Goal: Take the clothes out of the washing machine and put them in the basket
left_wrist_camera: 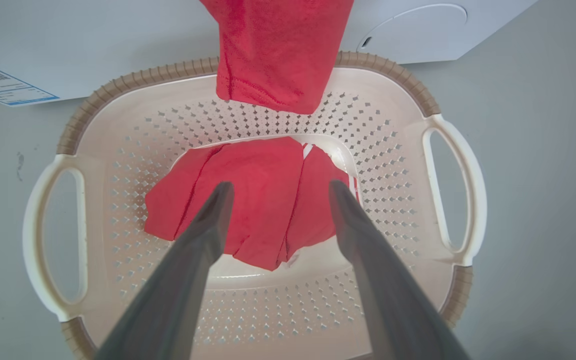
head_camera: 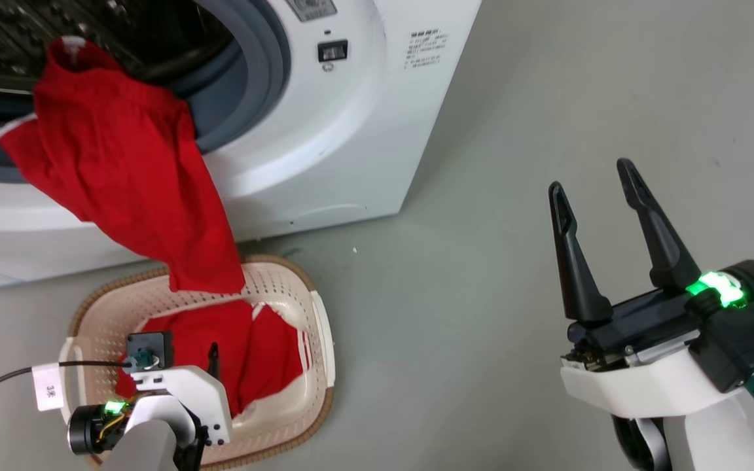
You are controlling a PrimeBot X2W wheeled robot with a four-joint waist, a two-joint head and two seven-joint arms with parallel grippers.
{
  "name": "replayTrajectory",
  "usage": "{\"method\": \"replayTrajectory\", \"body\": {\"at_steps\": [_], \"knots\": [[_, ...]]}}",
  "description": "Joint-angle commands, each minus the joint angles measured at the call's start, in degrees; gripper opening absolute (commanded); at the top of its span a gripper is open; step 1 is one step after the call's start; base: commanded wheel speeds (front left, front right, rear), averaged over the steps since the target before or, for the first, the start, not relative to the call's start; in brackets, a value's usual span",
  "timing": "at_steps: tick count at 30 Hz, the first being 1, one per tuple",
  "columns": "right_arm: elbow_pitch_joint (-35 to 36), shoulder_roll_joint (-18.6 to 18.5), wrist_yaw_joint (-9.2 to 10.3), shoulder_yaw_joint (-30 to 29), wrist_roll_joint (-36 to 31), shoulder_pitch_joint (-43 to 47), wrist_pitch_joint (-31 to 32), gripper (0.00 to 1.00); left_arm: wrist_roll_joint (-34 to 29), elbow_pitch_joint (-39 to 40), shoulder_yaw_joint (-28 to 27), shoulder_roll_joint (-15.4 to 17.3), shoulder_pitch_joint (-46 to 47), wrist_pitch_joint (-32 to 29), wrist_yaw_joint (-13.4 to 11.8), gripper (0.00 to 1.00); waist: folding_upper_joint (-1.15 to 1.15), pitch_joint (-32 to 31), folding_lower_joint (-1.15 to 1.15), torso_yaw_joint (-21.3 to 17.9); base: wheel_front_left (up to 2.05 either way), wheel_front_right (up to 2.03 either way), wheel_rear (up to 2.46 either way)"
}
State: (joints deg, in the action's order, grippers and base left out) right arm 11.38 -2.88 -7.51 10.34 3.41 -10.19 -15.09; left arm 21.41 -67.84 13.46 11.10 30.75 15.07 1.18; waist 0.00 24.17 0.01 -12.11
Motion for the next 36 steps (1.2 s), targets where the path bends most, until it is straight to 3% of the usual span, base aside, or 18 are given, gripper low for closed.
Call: {"method": "replayTrajectory", "body": {"at_steps": [1, 6, 9, 15, 23, 36], "knots": [[-0.1, 0.0, 0.04, 0.0, 0.0, 0.7, -0.1, 1.0, -0.2, 0.7, -0.2, -0.1, -0.7, 0.1, -0.3, 1.0, 0.0, -1.8, -0.01, 0.4, 0.0, 0.0, 0.0], [-0.8, 0.0, 0.04, 0.4, -0.1, 2.5, -0.1, 1.0, -1.7, 7.7, -1.7, 0.3, -4.7, 0.1, -1.8, 1.0, 0.0, -5.7, -0.01, 0.9, 0.0, 0.0, 0.0], [-1.1, 0.0, 0.04, 0.3, -0.3, 4.1, -0.1, 1.0, -4.4, 16.9, -4.3, 0.3, -9.0, 0.1, -3.7, 1.0, 0.0, -8.5, -0.01, 1.3, 0.0, 0.0, 0.0], [-0.9, 0.0, 0.04, 0.5, -0.3, 4.8, -0.1, 1.0, -7.5, 22.7, -7.8, 0.7, -8.1, 0.1, -3.2, 1.0, 0.0, -9.1, -0.01, 1.1, 0.0, 0.0, 0.0], [-0.1, 0.0, 0.04, 1.6, 0.2, 2.4, -0.1, 1.0, -8.7, 16.1, -9.0, 2.9, 1.3, 0.1, -2.0, 1.0, 0.0, -5.2, -0.01, -0.8, 0.0, 0.0, 0.0], [1.1, 0.0, 0.04, 2.0, 1.1, -1.5, -0.1, 1.0, -8.9, 6.8, -10.4, 7.4, 15.8, 0.2, -2.5, 1.0, 0.0, 2.8, -0.01, -4.2, 0.0, 0.0, 0.0]]}}
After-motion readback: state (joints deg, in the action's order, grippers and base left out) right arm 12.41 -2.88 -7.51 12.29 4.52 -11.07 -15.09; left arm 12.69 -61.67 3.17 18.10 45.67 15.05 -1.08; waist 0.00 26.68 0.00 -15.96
